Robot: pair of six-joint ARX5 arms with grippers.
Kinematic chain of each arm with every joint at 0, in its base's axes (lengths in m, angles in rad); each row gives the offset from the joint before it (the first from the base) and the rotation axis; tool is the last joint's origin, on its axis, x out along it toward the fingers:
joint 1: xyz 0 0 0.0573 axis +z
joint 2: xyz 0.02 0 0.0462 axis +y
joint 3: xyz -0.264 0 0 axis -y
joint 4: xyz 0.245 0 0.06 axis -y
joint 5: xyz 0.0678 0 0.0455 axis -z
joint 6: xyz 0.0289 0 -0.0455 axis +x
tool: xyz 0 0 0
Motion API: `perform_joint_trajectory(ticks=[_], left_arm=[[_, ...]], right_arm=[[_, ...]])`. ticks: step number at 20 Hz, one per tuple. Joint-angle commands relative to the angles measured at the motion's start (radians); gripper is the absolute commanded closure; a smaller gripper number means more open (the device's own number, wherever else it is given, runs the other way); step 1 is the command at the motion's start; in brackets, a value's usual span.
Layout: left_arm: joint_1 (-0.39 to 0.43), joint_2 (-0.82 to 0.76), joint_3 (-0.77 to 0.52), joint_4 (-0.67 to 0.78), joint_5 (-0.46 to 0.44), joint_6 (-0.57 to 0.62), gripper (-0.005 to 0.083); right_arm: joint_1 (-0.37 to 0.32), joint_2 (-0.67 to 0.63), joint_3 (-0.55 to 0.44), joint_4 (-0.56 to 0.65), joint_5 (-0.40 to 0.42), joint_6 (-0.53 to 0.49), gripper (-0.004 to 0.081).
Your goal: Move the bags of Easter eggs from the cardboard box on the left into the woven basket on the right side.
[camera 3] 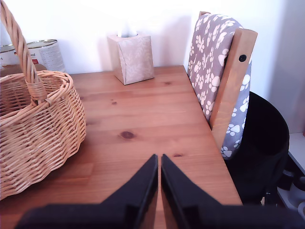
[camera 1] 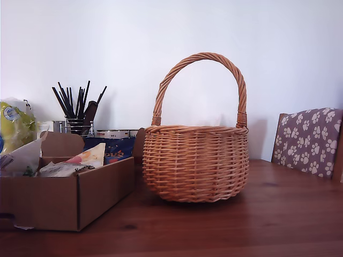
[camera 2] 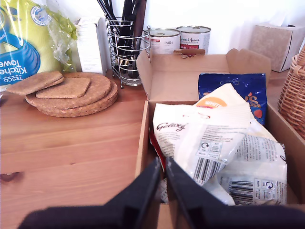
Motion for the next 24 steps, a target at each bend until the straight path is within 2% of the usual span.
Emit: perform_joint_trajectory(ticks=[1,7,9,11,14,16,18,20,21,24], left_arm=[[-0.003,0.001,-0.022,-0.008,0.013,-0.003,0.0797],[-0.003,0.001,-0.021,-0.003,0.013,-0.005,0.0797],[-0.004,0.001,-0.009,0.035,0.062,-0.06,0.0797],[-0.004,0.001,0.025,0.062,0.1,-0.095,0.0797],[-0.008,0.003,0.099,0.06,0.142,-0.156,0.0797],[-0.018,0.026,0.159,0.037,0.154,-0.156,0.0797],[-0.03,0.08,0.222,-0.006,0.159,-0.141,0.0797],[-0.041,0.169,0.301,-0.068,0.194,-0.068,0.0797],[-0.047,0.22,0.341,-0.1,0.219,-0.018,0.0797],[-0.068,0.41,0.488,-0.271,0.241,0.133,0.0797]], right_arm=[[-0.001,-0.005,-0.016,0.008,0.011,-0.002,0.0783],[-0.001,-0.005,-0.016,0.016,0.011,-0.002,0.0783],[0.0,-0.005,-0.007,0.072,0.006,0.006,0.0783],[0.012,-0.005,0.04,0.063,-0.015,0.091,0.0783],[0.047,-0.002,0.144,-0.038,-0.018,0.11,0.0783],[0.077,0.026,0.243,-0.137,-0.02,0.109,0.0783],[0.112,0.083,0.352,-0.242,-0.055,0.101,0.0783],[0.153,0.172,0.469,-0.354,-0.093,0.075,0.0783],[0.176,0.221,0.523,-0.404,-0.124,0.032,0.0783],[0.262,0.38,0.679,-0.54,-0.146,-0.09,0.0783]])
